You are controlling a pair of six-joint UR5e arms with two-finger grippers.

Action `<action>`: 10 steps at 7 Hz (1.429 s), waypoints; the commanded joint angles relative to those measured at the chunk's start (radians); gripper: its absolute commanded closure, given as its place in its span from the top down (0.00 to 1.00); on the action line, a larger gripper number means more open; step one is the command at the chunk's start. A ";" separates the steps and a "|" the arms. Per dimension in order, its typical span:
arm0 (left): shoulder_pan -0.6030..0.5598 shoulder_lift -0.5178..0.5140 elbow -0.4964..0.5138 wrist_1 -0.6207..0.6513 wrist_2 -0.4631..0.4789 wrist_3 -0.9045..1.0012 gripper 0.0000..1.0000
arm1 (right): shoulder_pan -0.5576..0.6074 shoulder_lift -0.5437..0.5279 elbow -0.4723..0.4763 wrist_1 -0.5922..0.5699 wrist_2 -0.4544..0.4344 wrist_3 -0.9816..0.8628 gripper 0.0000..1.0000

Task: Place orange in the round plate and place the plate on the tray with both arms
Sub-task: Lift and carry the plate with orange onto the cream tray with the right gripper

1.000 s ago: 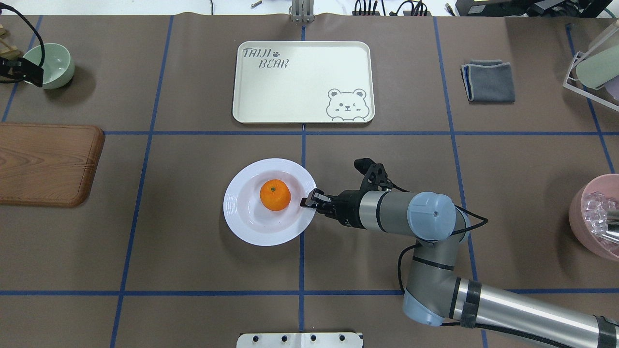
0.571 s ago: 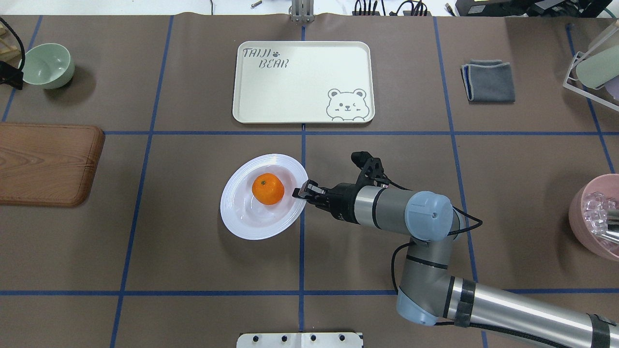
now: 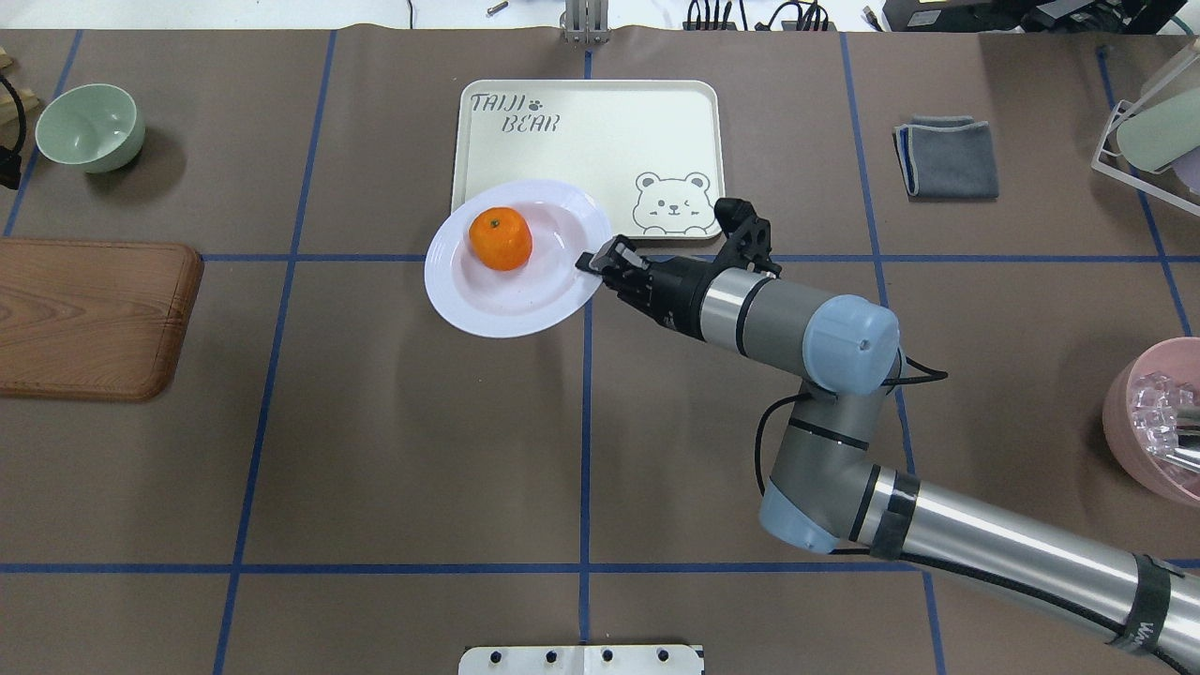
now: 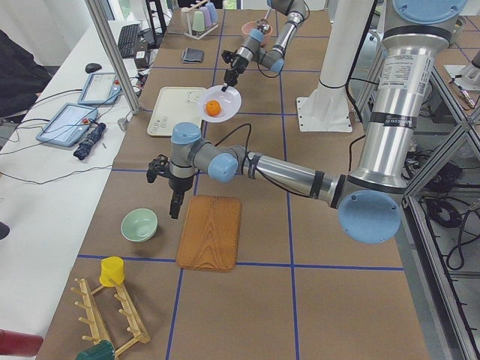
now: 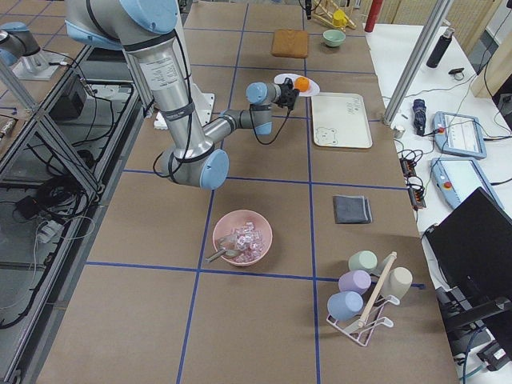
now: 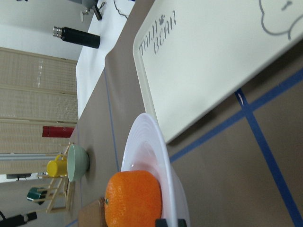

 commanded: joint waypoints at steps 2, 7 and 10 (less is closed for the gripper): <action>-0.003 0.011 0.001 0.000 0.000 -0.001 0.99 | 0.134 0.115 -0.248 -0.011 -0.002 0.052 0.00; -0.003 0.011 0.001 0.000 0.002 -0.001 0.99 | 0.171 0.223 -0.409 -0.060 -0.004 0.171 0.29; -0.013 0.025 -0.003 0.000 0.000 0.001 0.99 | 0.205 0.198 -0.322 -0.264 0.068 -0.119 1.00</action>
